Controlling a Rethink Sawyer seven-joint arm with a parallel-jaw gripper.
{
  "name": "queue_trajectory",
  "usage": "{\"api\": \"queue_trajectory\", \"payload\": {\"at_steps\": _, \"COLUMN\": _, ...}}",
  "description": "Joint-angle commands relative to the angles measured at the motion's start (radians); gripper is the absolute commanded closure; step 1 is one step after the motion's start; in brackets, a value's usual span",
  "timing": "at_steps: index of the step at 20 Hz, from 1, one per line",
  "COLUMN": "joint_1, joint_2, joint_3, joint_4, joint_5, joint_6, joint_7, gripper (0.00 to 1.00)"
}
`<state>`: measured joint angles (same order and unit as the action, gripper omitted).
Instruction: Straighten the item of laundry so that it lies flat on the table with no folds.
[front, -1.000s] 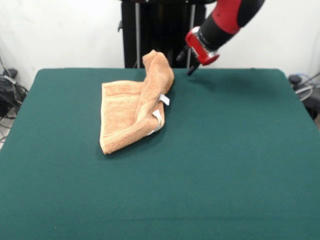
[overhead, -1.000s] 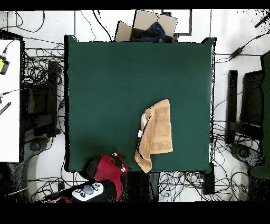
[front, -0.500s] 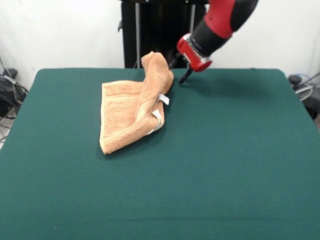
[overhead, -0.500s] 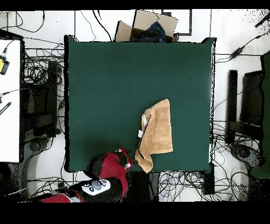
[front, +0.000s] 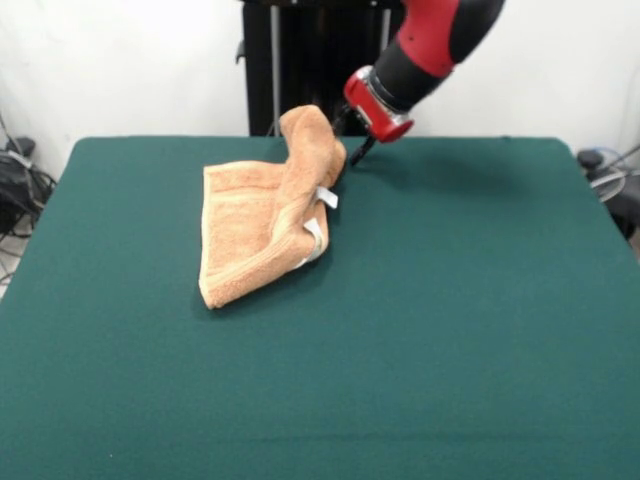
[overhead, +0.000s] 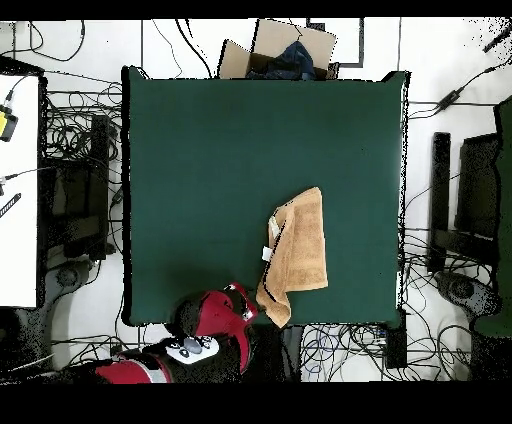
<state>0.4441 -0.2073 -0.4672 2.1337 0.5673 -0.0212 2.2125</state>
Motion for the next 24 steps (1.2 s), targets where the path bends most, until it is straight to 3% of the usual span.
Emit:
{"api": "queue_trajectory", "payload": {"at_steps": 1, "joint_1": -0.042, "joint_2": 0.049, "joint_3": 0.102, "joint_4": -0.029, "joint_5": -0.065, "joint_6": -0.126, "joint_7": 0.148, "gripper": 0.0}}
{"api": "queue_trajectory", "payload": {"at_steps": 9, "joint_1": -0.265, "joint_2": 0.116, "joint_3": 0.171, "joint_4": 0.013, "joint_5": -0.326, "joint_6": -0.447, "joint_7": 0.217, "gripper": 0.0}}
{"api": "queue_trajectory", "payload": {"at_steps": 16, "joint_1": -0.42, "joint_2": 0.362, "joint_3": 0.253, "joint_4": -0.143, "joint_5": -0.515, "joint_6": -0.845, "joint_7": 0.343, "gripper": 0.0}}
{"api": "queue_trajectory", "payload": {"at_steps": 20, "joint_1": -0.507, "joint_2": 0.43, "joint_3": 0.304, "joint_4": -0.214, "joint_5": -0.609, "joint_6": -0.956, "joint_7": 0.35, "gripper": 0.0}}
{"api": "queue_trajectory", "payload": {"at_steps": 24, "joint_1": -0.623, "joint_2": 0.468, "joint_3": 0.372, "joint_4": -0.279, "joint_5": -0.759, "joint_6": -0.985, "joint_7": 0.37, "gripper": 0.0}}
